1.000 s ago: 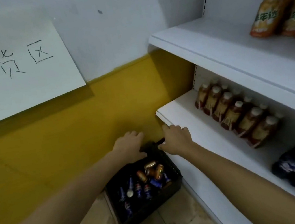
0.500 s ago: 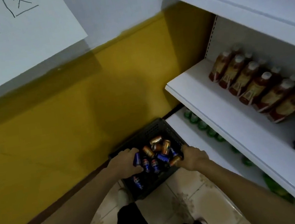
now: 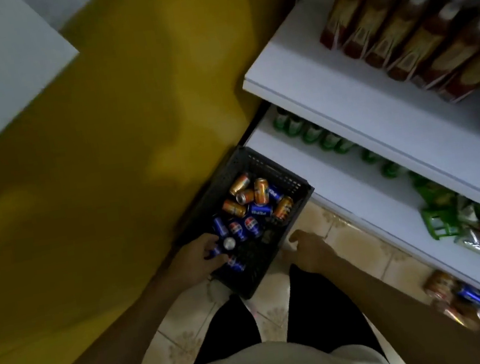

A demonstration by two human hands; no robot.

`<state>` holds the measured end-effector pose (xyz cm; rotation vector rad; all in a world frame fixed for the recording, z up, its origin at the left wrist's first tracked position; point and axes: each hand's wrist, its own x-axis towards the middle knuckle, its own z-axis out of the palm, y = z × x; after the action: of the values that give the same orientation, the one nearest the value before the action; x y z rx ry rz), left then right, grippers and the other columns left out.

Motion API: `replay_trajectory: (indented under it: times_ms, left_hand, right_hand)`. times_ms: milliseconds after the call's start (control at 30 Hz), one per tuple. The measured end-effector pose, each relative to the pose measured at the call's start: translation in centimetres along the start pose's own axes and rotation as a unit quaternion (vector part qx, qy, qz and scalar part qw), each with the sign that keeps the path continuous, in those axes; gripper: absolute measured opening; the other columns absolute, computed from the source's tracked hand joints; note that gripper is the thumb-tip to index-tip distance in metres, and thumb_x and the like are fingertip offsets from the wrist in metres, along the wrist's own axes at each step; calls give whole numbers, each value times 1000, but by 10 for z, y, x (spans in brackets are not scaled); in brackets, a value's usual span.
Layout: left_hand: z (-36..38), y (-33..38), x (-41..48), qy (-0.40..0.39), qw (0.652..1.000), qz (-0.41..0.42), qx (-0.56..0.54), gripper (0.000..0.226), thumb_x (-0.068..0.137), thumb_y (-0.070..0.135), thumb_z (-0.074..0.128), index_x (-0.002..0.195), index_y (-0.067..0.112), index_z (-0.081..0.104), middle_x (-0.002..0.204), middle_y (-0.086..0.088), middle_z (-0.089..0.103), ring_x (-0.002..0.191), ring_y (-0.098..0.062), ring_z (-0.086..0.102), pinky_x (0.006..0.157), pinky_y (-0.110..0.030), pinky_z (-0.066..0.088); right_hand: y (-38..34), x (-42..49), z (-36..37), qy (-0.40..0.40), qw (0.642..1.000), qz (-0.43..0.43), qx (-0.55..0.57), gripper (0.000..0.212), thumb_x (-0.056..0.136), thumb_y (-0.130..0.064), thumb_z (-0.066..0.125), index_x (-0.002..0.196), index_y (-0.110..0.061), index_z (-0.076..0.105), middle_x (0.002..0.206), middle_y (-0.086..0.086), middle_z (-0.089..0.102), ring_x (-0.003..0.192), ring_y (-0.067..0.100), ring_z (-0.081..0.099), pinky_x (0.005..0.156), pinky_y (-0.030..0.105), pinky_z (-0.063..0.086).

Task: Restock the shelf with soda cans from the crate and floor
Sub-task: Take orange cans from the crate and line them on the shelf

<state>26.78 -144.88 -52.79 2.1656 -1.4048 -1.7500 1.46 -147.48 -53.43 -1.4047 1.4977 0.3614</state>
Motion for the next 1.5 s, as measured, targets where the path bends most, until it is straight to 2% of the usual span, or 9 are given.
replay_trajectory:
  times_ms: [133, 333, 433, 600, 933, 1067, 1200, 1300, 1500]
  left_hand:
    - [14, -6, 41, -25, 995, -57, -75, 41, 94, 18, 59, 132, 10, 46, 121, -5, 51, 117, -27, 52, 91, -34, 47]
    - [75, -29, 151, 47, 940, -177, -287, 20, 80, 10, 71, 94, 16, 57, 100, -15, 62, 87, -20, 59, 93, -36, 45]
    - [118, -35, 224, 70, 936, -192, -285, 22, 86, 15, 68, 105, 15, 58, 94, -2, 65, 74, -10, 58, 70, -21, 48]
    - [175, -38, 360, 18, 953, -164, -253, 42, 91, 19, 62, 130, 11, 48, 113, -1, 62, 88, -11, 57, 67, -18, 46]
    - [207, -71, 524, 65, 977, -74, -187, 38, 89, 17, 65, 124, 12, 52, 113, -5, 61, 99, -20, 58, 85, -32, 47]
    - [221, -79, 476, 19, 981, -92, -168, 58, 89, 23, 66, 140, 19, 38, 110, 15, 50, 94, 2, 49, 80, -18, 42]
    - [214, -69, 422, 81, 990, -75, -86, 84, 80, 29, 74, 148, 19, 26, 144, 0, 37, 133, -19, 38, 103, -36, 41]
    - [186, -36, 372, 155, 985, -75, -14, 99, 71, 32, 80, 149, 17, 21, 145, -7, 32, 134, -28, 34, 102, -47, 43]
    - [133, 41, 233, 117, 993, -20, -22, 84, 73, 32, 81, 140, 17, 34, 126, -3, 48, 113, -19, 50, 90, -32, 49]
  right_hand:
    - [16, 54, 3, -22, 998, 34, 41, 39, 93, -35, 59, 120, -7, 54, 114, 5, 59, 94, 17, 51, 75, 26, 38]
    - [63, 187, -8, -63, 990, 113, 57, 41, 93, -35, 58, 128, -13, 53, 130, 8, 57, 116, 25, 56, 88, 27, 43]
    - [86, 271, -11, -61, 991, 116, 35, 40, 93, -37, 58, 126, -14, 55, 129, 7, 57, 115, 24, 55, 89, 28, 41]
    - [106, 419, 2, -36, 997, 62, 39, 34, 89, -36, 63, 111, -9, 59, 93, 2, 58, 91, 22, 59, 71, 26, 41]
    - [123, 604, 70, 47, 988, 107, 98, 104, 78, -47, 72, 152, -10, 9, 148, 16, 39, 134, 35, 39, 107, 44, 38]
    - [119, 584, 55, 67, 995, 68, 8, 94, 71, -41, 77, 145, -14, 25, 130, 11, 55, 119, 34, 54, 94, 42, 47]
    - [105, 501, 33, 56, 991, 30, 119, 86, 67, -36, 82, 134, -17, 32, 112, 4, 57, 94, 24, 60, 79, 35, 51]
    - [86, 413, 5, 9, 975, 22, 222, 69, 67, -32, 83, 120, -20, 41, 94, -7, 54, 81, 10, 55, 65, 25, 45]
    - [57, 246, -57, -85, 910, 44, 404, 23, 81, -39, 71, 95, -30, 55, 94, -4, 66, 86, 21, 68, 80, 40, 56]
